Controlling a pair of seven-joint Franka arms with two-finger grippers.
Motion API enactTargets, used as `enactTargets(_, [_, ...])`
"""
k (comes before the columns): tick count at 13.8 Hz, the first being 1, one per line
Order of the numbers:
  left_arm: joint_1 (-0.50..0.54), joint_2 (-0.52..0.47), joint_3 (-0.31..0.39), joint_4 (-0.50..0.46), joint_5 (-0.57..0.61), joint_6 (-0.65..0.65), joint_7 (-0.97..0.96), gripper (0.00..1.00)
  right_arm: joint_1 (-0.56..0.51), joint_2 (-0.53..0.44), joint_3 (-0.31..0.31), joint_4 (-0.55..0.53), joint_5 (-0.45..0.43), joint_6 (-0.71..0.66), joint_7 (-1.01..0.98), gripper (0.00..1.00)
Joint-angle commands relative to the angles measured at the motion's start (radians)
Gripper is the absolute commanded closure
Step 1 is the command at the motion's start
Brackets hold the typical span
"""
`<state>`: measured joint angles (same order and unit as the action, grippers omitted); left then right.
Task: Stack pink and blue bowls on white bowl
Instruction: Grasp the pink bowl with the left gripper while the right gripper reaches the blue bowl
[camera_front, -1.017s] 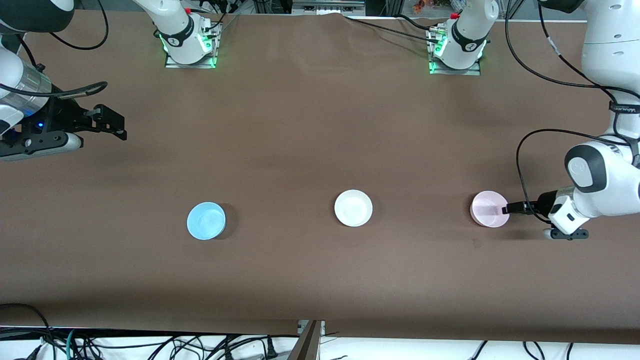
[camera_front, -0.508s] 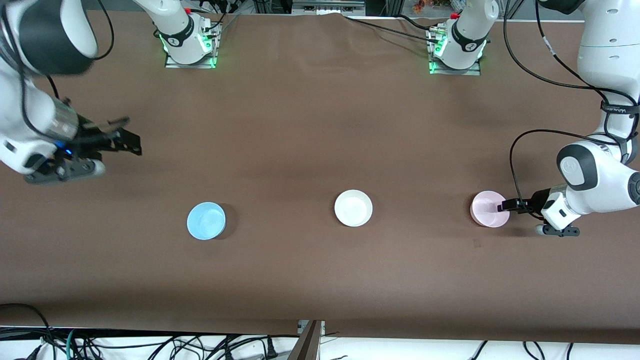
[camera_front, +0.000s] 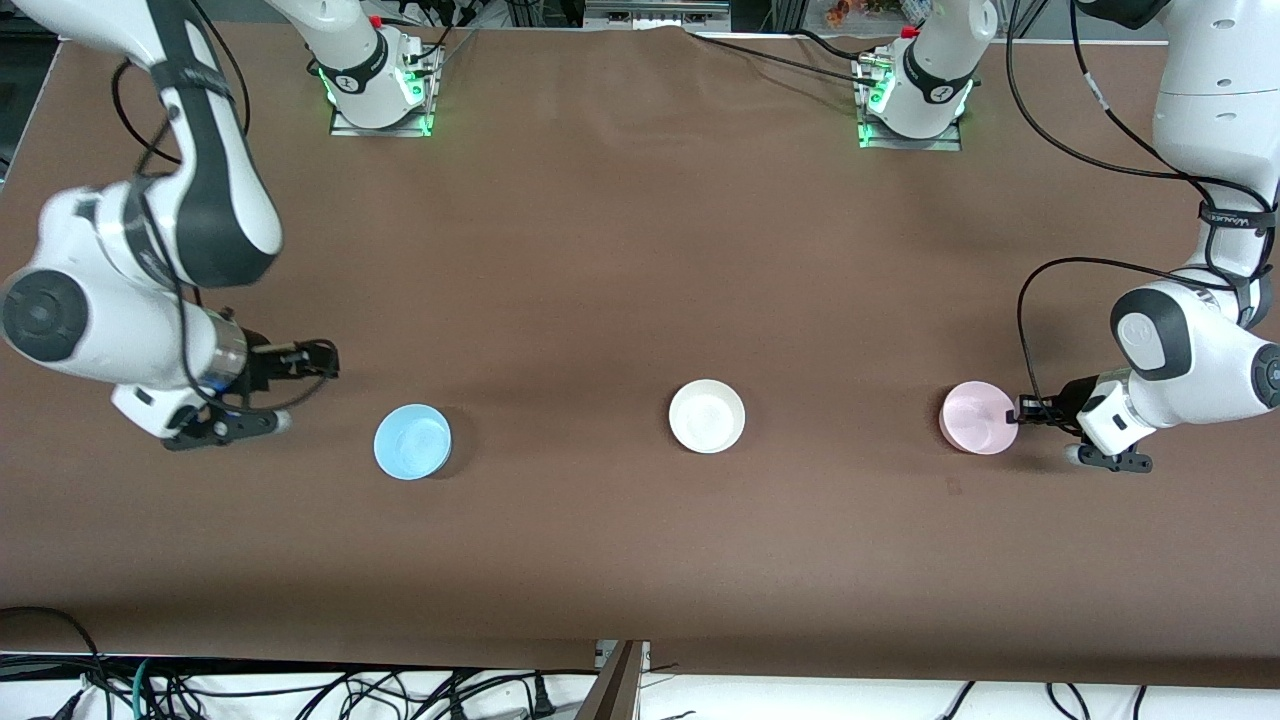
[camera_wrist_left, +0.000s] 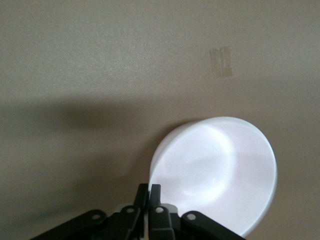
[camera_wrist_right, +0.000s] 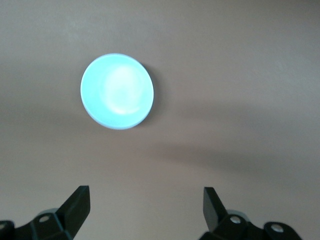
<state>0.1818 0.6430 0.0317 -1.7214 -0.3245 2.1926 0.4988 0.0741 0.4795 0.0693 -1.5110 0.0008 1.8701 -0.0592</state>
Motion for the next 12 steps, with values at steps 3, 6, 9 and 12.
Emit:
enactTargets(3, [-0.015, -0.022, -0.018, 0.054, -0.087, -0.071, 0.005, 1.00, 0.044, 0.175, 0.001, 0.018, -0.039, 0.190, -0.019, 0.00])
enactTargets(6, [-0.057, -0.025, -0.116, 0.126, -0.085, -0.100, -0.205, 1.00, 0.055, 0.200, 0.001, 0.018, -0.036, 0.218, -0.005, 0.00])
enactTargets(9, [-0.149, -0.031, -0.199, 0.169, -0.074, -0.093, -0.463, 1.00, 0.032, 0.249, 0.000, 0.018, -0.027, 0.271, -0.018, 0.01])
enactTargets(12, [-0.266, -0.025, -0.207, 0.174, -0.079, -0.074, -0.572, 1.00, 0.027, 0.275, -0.002, 0.020, -0.028, 0.320, -0.001, 0.01])
